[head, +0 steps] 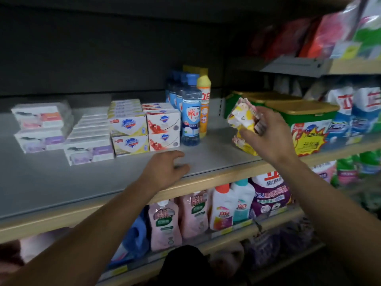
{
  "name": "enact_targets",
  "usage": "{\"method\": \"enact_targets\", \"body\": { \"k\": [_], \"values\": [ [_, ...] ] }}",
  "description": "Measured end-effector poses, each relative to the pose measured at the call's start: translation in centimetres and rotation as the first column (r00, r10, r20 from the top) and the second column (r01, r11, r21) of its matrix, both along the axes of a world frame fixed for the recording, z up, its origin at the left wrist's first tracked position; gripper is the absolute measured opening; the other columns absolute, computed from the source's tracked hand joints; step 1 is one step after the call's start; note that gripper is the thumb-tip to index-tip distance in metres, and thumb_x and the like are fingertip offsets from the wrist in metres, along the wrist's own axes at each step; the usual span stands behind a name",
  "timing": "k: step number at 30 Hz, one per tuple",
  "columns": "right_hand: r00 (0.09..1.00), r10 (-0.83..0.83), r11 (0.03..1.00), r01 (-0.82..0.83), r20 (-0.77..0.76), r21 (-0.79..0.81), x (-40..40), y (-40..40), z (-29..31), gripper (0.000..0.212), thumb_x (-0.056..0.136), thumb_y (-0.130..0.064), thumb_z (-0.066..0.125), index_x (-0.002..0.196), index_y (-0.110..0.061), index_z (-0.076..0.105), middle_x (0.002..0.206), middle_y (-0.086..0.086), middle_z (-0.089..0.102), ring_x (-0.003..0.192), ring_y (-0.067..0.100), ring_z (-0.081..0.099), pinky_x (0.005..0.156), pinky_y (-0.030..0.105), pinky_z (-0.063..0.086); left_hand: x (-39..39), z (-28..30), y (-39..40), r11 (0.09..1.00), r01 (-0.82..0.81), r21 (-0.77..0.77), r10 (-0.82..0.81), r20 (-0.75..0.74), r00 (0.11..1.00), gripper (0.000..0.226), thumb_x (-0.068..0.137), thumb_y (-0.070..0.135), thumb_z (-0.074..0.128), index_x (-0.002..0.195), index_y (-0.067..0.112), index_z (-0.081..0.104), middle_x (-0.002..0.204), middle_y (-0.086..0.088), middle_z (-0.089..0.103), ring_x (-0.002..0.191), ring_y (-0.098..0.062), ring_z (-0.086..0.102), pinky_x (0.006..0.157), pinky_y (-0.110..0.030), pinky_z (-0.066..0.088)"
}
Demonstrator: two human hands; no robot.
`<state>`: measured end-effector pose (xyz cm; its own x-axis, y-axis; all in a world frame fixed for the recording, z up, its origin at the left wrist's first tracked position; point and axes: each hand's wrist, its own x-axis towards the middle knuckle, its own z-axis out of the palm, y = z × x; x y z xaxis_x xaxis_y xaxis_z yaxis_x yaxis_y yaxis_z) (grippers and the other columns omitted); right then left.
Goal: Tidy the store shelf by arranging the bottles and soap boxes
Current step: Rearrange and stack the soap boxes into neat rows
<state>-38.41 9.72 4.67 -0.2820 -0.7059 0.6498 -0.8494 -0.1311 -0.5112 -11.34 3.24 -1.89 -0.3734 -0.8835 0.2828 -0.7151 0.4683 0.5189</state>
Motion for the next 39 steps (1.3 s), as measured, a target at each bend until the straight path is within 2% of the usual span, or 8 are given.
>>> {"method": "enact_targets", "body": {
  "k": [2, 5, 8, 13, 19, 24, 31, 39],
  "values": [
    [0.995, -0.089, 0.996, 0.089, -0.047, -0.002, -2.4, -1.2, 1.1, 0.066, 0.08, -0.042, 0.074, 0.137, -0.015, 0.051, 0.124, 0.013, 0.058, 0.112, 0.032, 0.055, 0.09, 0.039, 0.045, -0.9, -0.5, -0.7, 0.998, 0.042, -0.044, -0.035, 0.158, 0.987, 0.055, 0.087, 0.048, 0.063, 0.133, 0.02, 0.057, 0.139, -0.001, 0.056, 0.126, -0.02, 0.052, 0.106, -0.029, 0.038],
    [0.979, -0.179, 0.982, 0.185, -0.095, 0.048, -4.7, -3.6, 2.4, 0.065, 0.081, -0.046, 0.07, 0.136, -0.016, 0.05, 0.123, 0.018, 0.059, 0.11, 0.037, 0.056, 0.083, 0.038, 0.044, -1.3, -0.7, -1.4, 0.997, 0.07, -0.03, -0.06, 0.246, 0.968, 0.069, 0.081, 0.062, 0.05, 0.134, 0.019, 0.057, 0.142, -0.001, 0.053, 0.131, -0.022, 0.047, 0.11, -0.034, 0.035],
    [0.965, -0.216, 0.958, 0.238, -0.147, 0.157, -5.8, -5.5, 2.6, 0.061, 0.084, -0.051, 0.065, 0.133, -0.019, 0.052, 0.122, 0.018, 0.059, 0.108, 0.038, 0.057, 0.079, 0.036, 0.041, -1.2, -0.8, -1.4, 0.997, 0.073, -0.025, -0.065, 0.25, 0.966, 0.076, 0.074, 0.064, 0.04, 0.135, 0.021, 0.057, 0.145, -0.002, 0.05, 0.133, -0.024, 0.043, 0.113, -0.032, 0.03],
    [0.962, -0.165, 0.923, 0.228, -0.216, 0.311, -6.0, -6.4, 1.3, 0.054, 0.086, -0.054, 0.062, 0.128, -0.022, 0.057, 0.128, 0.019, 0.055, 0.115, 0.042, 0.052, 0.096, 0.045, 0.046, -1.2, -1.1, -1.6, 0.999, 0.055, -0.002, -0.052, 0.266, 0.962, 0.078, 0.073, 0.066, 0.037, 0.139, 0.027, 0.052, 0.149, 0.002, 0.044, 0.137, -0.022, 0.036, 0.116, -0.032, 0.025],
    [0.947, -0.171, 0.922, 0.251, -0.271, 0.295, -5.4, -5.6, 1.0, 0.061, 0.087, -0.05, 0.062, 0.138, -0.02, 0.051, 0.137, 0.016, 0.046, 0.123, 0.043, 0.042, 0.101, 0.049, 0.043, -1.1, -1.1, -1.6, 0.999, 0.054, -0.011, -0.049, 0.263, 0.963, 0.078, 0.073, 0.068, 0.037, 0.139, 0.028, 0.051, 0.149, 0.003, 0.045, 0.137, -0.022, 0.037, 0.116, -0.034, 0.026],
    [0.964, -0.161, 0.953, 0.208, -0.211, 0.22, -5.2, -5.4, 0.8, 0.055, 0.089, -0.039, 0.065, 0.137, -0.015, 0.052, 0.134, 0.019, 0.047, 0.116, 0.043, 0.051, 0.099, 0.045, 0.045, -1.0, -1.1, -1.5, 0.998, 0.057, 0.008, -0.057, 0.263, 0.963, 0.079, 0.073, 0.068, 0.037, 0.14, 0.028, 0.05, 0.149, 0.002, 0.044, 0.138, -0.021, 0.037, 0.116, -0.036, 0.026],
    [0.962, -0.187, 0.929, 0.239, -0.2, 0.281, -4.9, -5.8, 0.8, 0.057, 0.09, -0.046, 0.062, 0.137, -0.015, 0.051, 0.135, 0.018, 0.046, 0.117, 0.043, 0.05, 0.099, 0.047, 0.045, -1.0, -1.5, -1.9, 0.998, 0.055, -0.011, -0.051, 0.254, 0.966, 0.058, 0.089, 0.058, 0.053, 0.141, 0.031, 0.048, 0.151, 0.005, 0.041, 0.138, -0.02, 0.034, 0.116, -0.034, 0.024],
    [0.949, -0.184, 0.925, 0.255, -0.256, 0.28, -4.7, -5.3, 1.2, 0.062, 0.087, -0.048, 0.063, 0.14, -0.019, 0.049, 0.137, 0.015, 0.046, 0.123, 0.041, 0.043, 0.102, 0.045, 0.04, -1.0, -1.5, -1.8, 0.998, 0.058, -0.029, -0.05, 0.231, 0.972, 0.058, 0.089, 0.056, 0.054, 0.141, 0.031, 0.048, 0.151, 0.005, 0.042, 0.138, -0.02, 0.033, 0.115, -0.032, 0.023]
  ]
}}
